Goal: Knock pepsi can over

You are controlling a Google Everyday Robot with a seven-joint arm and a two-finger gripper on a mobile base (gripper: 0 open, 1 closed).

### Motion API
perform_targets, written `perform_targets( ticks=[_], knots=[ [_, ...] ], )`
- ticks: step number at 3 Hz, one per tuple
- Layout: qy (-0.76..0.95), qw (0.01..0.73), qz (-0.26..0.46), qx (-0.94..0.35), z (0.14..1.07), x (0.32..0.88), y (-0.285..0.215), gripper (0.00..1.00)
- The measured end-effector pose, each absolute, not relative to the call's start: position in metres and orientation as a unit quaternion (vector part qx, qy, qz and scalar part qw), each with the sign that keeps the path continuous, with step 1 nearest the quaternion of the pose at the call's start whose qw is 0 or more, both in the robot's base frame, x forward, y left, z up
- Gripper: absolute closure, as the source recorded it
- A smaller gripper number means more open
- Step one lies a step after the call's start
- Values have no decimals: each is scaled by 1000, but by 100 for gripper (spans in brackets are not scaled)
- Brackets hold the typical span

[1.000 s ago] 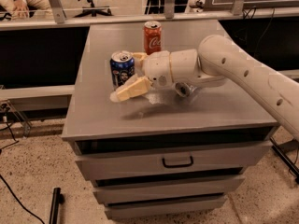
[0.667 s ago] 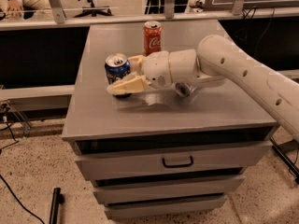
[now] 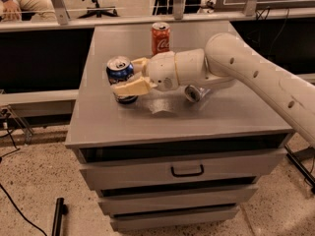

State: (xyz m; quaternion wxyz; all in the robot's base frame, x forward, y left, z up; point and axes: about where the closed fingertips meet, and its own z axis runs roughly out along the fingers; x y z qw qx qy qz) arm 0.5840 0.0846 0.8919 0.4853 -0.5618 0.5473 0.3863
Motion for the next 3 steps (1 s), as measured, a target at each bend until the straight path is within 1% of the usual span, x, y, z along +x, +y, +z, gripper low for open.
perform_targets(
  ticks=[1,2,3],
  knots=[
    [551,456,368,-595,915,580,92,100],
    [572,414,330,-627,946,575,89,100],
    [608,353,299,-646,956,579,78,100]
  ],
)
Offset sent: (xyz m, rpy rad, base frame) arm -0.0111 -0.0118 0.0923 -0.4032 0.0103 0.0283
